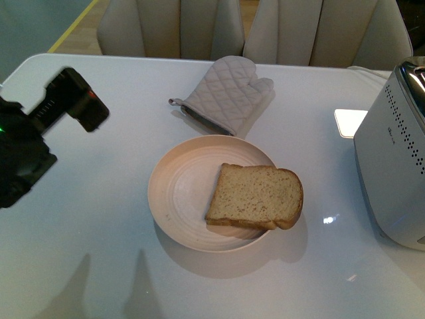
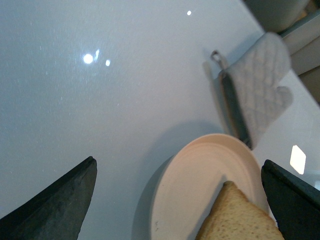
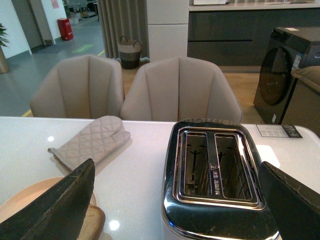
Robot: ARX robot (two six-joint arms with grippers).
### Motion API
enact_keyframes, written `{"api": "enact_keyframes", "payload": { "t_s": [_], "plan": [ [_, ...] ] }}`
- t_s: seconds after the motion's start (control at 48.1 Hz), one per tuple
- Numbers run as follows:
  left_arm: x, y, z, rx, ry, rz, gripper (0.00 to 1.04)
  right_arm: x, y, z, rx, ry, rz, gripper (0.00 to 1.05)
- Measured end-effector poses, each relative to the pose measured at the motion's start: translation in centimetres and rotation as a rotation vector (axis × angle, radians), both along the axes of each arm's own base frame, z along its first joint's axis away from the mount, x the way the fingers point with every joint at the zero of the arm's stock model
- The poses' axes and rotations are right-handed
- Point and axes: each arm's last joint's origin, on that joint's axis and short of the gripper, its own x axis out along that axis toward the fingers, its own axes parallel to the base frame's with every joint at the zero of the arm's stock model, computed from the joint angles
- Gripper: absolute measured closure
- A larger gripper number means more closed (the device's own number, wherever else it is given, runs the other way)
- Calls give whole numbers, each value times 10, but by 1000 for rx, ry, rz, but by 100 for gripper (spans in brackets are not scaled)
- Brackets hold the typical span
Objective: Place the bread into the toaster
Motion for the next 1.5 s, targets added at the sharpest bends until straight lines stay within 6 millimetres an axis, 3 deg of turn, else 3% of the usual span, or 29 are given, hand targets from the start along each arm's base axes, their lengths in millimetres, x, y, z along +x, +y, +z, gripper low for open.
{"api": "enact_keyframes", "payload": {
  "t_s": [0.208, 0.312, 0.354, 0.479, 0.562, 0.707, 0.915, 1.123, 1.498],
  "plan": [
    [-32, 19, 55, 25, -181, 31, 7, 0, 0, 0, 0, 0, 0, 9],
    [-37, 22, 72, 21, -254, 42, 7, 0, 0, 0, 0, 0, 0, 9],
    [-37, 22, 70, 60, -272, 35, 9, 0, 0, 0, 0, 0, 0, 9],
    [-53, 30, 58, 342, -507, -19, 29, 0, 0, 0, 0, 0, 0, 9],
    [-64, 34, 67, 483, -622, -48, 41, 0, 0, 0, 0, 2, -1, 9],
    [-81, 41, 82, 616, -659, -85, 63, 0, 0, 0, 0, 0, -1, 9],
    [-107, 50, 81, 667, -650, -102, 102, 0, 0, 0, 0, 0, -1, 9],
    [-123, 62, 82, 675, -648, -100, 102, 0, 0, 0, 0, 0, -2, 9],
    [-148, 63, 83, 677, -654, -104, 102, 0, 0, 0, 0, 0, -1, 9]
  ]
}}
